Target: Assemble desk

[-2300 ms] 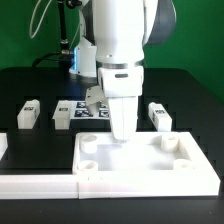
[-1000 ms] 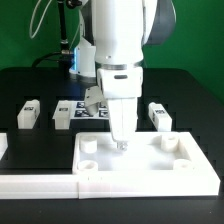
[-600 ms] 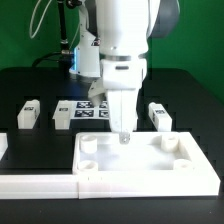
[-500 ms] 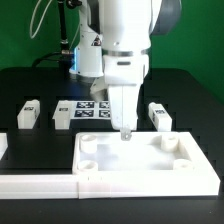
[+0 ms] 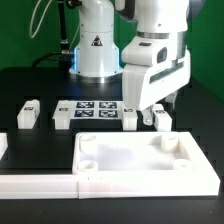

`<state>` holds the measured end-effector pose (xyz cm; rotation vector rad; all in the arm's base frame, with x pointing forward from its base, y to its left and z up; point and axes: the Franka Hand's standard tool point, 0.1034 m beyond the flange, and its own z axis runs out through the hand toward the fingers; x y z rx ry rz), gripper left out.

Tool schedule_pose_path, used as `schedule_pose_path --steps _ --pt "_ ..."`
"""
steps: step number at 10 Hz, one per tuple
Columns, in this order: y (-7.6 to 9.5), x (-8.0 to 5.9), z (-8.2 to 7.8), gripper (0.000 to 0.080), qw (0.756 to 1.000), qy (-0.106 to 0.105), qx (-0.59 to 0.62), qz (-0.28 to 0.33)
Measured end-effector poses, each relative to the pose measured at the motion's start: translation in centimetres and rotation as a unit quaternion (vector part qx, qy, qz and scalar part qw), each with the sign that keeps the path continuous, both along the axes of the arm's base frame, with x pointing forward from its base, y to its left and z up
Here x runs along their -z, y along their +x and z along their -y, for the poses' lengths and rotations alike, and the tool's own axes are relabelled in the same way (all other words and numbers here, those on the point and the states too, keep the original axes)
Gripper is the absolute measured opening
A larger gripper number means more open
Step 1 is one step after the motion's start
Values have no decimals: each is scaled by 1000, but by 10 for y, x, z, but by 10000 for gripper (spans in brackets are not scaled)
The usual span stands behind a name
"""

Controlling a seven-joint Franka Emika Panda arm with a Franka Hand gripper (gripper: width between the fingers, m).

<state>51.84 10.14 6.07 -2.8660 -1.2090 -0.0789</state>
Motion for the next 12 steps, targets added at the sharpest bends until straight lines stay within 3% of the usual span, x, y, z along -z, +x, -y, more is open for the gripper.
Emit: schedule_pose_path --steps 4,6,7,10,12 --pt "-2 1 0 649 994 6 106 -8" --pt "-16 5 -15 649 967 7 252 -34" --pt "-21 5 -29 649 940 5 338 -51" --pt "-25 5 -32 649 940 -1 336 -63" --pt "-35 5 -30 649 932 -44 334 -133"
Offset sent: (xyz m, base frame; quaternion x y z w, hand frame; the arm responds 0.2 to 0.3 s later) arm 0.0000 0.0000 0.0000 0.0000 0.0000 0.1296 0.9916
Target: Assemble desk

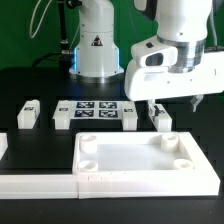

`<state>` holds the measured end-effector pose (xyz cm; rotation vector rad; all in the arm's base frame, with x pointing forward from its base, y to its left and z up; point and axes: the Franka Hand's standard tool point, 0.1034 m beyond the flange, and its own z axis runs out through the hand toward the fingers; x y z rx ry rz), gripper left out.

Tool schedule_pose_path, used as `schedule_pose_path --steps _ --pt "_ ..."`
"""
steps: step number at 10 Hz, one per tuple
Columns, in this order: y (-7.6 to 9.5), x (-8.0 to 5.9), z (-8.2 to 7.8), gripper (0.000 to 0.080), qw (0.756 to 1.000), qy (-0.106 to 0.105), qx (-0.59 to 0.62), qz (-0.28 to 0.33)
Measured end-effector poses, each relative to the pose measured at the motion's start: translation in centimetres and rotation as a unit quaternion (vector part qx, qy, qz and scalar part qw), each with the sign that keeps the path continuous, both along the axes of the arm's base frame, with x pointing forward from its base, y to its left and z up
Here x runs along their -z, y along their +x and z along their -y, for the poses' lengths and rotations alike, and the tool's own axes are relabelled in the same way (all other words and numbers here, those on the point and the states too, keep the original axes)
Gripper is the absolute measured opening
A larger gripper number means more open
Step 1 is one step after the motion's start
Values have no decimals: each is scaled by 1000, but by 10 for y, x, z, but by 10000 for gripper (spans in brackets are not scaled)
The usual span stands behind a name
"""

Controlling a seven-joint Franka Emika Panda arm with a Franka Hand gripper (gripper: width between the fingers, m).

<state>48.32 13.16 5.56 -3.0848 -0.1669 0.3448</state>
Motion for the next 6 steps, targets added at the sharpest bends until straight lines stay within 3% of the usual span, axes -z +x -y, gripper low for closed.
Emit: schedule_pose_path --steps 2,6 --pt "-5 3 -2 649 996 -12 -1 -91" --pt "-11 7 -2 649 978 -25 -6 -205"
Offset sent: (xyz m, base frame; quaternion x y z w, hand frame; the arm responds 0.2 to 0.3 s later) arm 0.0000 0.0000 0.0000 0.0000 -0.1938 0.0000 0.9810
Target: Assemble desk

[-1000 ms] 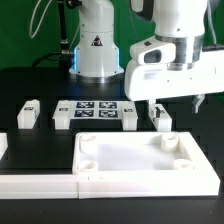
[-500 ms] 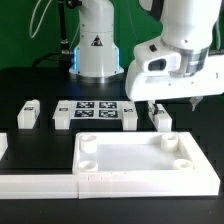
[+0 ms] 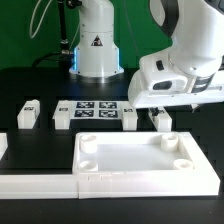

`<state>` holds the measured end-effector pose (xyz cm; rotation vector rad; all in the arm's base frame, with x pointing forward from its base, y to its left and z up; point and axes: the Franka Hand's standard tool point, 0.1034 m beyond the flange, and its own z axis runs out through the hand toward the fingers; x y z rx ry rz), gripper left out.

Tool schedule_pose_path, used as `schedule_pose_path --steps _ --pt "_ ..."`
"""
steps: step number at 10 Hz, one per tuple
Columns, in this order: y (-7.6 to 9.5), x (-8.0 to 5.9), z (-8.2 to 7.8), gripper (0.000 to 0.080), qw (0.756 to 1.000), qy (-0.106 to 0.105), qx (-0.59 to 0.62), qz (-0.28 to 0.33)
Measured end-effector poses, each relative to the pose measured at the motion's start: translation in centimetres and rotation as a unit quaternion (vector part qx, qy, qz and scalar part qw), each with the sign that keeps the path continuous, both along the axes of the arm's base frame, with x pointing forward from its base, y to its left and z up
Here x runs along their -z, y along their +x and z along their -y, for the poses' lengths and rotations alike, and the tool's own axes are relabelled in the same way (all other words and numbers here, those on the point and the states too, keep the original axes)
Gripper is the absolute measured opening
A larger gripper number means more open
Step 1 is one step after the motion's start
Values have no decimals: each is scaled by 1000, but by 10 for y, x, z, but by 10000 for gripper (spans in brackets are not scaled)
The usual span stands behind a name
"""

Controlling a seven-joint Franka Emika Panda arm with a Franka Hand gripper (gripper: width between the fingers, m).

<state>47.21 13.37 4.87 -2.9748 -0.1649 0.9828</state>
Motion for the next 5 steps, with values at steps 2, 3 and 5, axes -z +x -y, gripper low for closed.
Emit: schedule_pose_path --steps 2,3,5 --pt "-11 6 2 649 996 -11 -5 -90" --pt "-9 12 -1 649 994 -13 -7 -109" --pt "-6 13 -1 649 994 -12 -7 -111"
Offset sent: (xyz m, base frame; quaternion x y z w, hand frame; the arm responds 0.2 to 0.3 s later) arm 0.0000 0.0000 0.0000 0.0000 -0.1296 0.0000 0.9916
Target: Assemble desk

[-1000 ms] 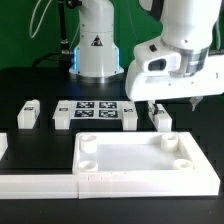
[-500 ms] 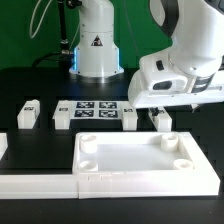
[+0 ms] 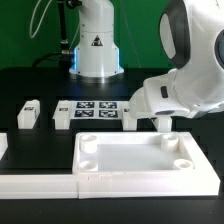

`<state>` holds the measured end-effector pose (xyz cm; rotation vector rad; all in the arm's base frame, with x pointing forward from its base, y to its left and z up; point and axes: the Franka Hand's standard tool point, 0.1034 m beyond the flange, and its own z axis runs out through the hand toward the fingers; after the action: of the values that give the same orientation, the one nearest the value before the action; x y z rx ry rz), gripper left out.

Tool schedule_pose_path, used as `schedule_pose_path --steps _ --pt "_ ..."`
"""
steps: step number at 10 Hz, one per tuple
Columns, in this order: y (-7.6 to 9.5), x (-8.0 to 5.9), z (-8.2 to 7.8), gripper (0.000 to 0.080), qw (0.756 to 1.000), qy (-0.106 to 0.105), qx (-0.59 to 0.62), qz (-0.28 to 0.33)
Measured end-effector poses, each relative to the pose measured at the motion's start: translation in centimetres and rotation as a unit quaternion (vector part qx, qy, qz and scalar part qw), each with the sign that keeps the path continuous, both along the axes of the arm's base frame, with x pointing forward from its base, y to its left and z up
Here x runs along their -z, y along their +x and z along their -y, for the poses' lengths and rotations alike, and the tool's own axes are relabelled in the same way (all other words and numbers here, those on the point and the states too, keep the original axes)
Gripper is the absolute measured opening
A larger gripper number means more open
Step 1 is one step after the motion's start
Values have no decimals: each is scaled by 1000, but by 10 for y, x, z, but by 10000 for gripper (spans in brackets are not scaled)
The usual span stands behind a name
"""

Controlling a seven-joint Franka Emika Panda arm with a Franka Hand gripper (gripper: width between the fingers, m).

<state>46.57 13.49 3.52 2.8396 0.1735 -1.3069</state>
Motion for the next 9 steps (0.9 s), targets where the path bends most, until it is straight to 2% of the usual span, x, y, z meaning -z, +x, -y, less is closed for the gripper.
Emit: schedule_pose_path --steps 2,5,8,9 --pt "-1 2 0 649 1000 0 0 -1" --pt "-24 22 2 649 1000 -5 0 -12" --pt "-23 22 2 619 1000 -4 0 -11" --pt "-23 22 2 441 1000 -4 0 -11"
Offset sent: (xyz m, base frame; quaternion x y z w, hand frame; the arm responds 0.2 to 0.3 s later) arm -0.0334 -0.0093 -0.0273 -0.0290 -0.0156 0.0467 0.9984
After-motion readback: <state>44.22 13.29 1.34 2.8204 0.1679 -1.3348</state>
